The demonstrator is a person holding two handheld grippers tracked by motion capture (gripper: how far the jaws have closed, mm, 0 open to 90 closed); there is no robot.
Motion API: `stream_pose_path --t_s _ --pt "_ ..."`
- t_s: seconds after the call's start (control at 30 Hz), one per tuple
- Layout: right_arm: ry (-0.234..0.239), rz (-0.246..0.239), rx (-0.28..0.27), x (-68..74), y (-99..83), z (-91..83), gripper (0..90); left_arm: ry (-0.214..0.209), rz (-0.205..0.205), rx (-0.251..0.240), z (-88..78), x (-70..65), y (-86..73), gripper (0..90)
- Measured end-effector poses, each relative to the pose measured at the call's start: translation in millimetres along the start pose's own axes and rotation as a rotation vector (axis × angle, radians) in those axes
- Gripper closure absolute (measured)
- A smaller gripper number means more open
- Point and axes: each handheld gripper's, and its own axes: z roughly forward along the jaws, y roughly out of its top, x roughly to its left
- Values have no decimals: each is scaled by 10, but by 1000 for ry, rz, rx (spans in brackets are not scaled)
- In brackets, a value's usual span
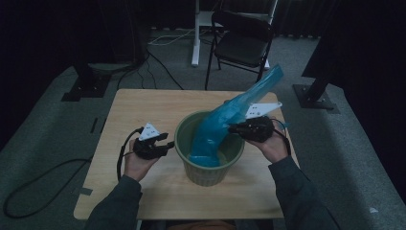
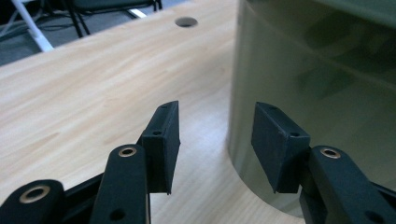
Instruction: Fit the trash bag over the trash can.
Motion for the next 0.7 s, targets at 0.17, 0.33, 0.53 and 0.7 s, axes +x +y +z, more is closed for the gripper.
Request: stream_pose_path --t_s 0.17,0.33,0.53,0.7 --pt "9 -11 -10 17 51 -37 884 3 -31 -58 -176 102 99 521" --pt "29 -28 -11 60 106 -26 884 -12 -25 -102 -321 130 265 520" --pt "42 -46 -5 101 186 10 883 -47 21 -136 -418 60 526 511" --pt "51 -63 -13 109 279 19 882 -80 82 -137 -375 -87 739 501"
